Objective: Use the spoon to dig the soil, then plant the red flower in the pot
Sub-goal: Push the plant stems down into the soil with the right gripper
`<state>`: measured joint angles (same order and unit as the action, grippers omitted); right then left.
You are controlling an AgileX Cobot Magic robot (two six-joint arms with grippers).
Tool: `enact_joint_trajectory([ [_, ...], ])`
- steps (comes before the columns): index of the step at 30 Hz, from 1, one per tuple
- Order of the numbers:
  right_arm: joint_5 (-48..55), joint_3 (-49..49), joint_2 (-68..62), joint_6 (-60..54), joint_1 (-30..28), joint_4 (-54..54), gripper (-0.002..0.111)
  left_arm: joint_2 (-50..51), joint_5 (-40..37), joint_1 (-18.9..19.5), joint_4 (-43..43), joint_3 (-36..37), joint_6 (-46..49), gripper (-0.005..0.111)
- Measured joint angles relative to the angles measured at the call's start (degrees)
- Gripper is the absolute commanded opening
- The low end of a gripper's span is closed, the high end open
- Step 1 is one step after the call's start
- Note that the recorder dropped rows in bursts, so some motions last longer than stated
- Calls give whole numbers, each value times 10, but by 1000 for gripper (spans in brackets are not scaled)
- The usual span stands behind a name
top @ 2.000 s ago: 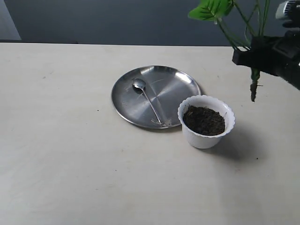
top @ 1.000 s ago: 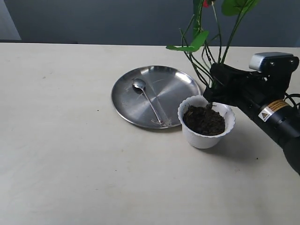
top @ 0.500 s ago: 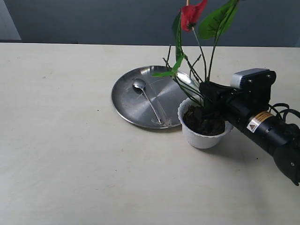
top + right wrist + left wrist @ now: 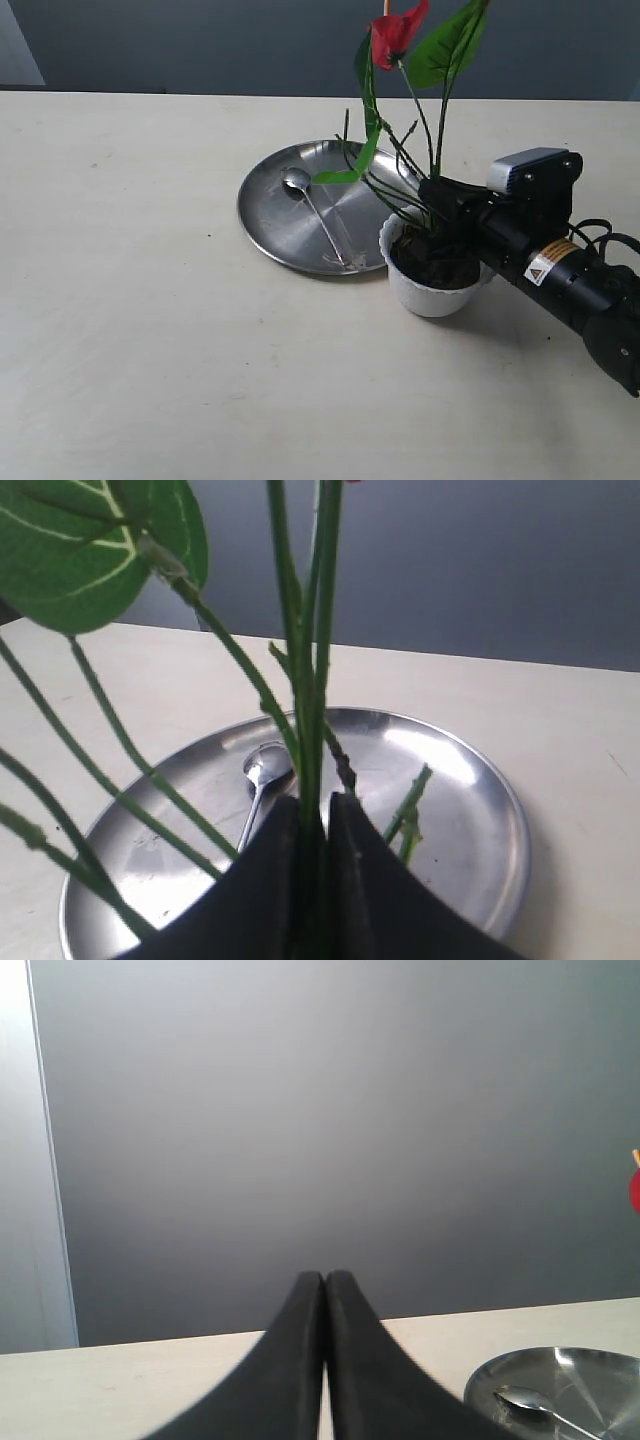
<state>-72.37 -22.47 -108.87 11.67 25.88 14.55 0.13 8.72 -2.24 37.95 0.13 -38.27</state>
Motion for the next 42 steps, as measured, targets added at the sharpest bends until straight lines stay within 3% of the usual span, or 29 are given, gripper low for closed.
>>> enact_joint_trajectory([
  [5,1,0,0,-1,0,1,1,0,0,0,0,0,0,0],
  [13,6,0,0,-1,0,6,24,0,0,0,0,0,0,0],
  [42,131,2,76,29,0,44,23,0,0,0,0,0,0,0],
])
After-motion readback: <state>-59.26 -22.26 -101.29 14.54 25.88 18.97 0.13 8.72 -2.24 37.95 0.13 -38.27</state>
